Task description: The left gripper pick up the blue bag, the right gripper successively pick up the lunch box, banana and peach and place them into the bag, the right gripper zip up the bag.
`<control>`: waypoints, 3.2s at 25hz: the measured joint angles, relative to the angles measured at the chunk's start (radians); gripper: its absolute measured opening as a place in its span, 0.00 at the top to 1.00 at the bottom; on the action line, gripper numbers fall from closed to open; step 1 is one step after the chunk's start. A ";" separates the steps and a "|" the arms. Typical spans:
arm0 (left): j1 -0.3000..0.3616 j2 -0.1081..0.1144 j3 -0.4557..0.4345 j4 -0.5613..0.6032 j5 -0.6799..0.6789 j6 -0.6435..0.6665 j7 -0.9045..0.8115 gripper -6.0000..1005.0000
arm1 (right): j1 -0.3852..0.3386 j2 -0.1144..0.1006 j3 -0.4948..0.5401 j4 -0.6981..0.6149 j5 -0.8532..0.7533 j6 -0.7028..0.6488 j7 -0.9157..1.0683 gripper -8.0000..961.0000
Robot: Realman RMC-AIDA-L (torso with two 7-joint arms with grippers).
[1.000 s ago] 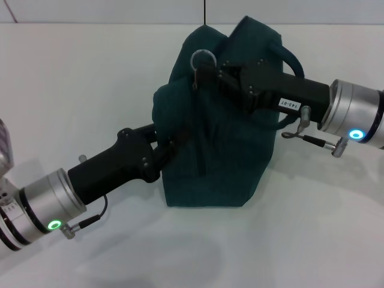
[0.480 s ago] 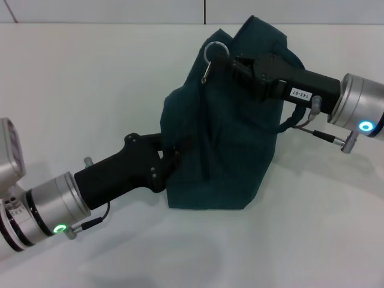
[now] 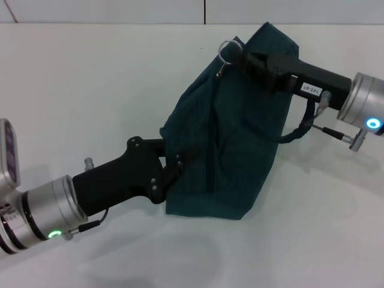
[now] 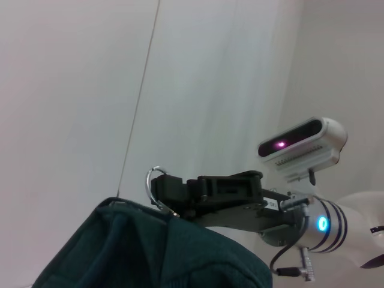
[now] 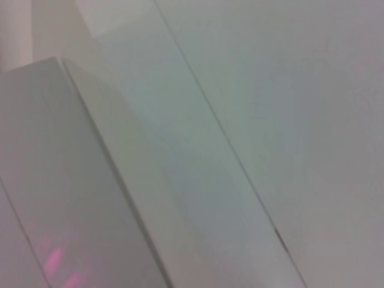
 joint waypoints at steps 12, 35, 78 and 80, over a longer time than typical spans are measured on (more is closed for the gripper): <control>0.021 0.005 -0.005 0.024 0.012 0.031 0.001 0.91 | -0.024 -0.002 0.020 0.001 -0.001 -0.035 -0.035 0.98; 0.010 0.011 -0.006 0.116 -0.067 0.039 -0.183 0.71 | -0.065 0.004 0.020 -0.002 -0.032 -0.199 -0.110 0.97; 0.027 0.028 -0.001 0.129 0.002 0.141 -0.115 0.93 | -0.075 -0.008 0.161 -0.004 -0.037 -0.105 -0.132 0.95; 0.027 0.033 -0.003 0.129 0.001 0.144 -0.115 0.93 | -0.078 -0.008 0.166 -0.004 -0.037 -0.103 -0.137 0.94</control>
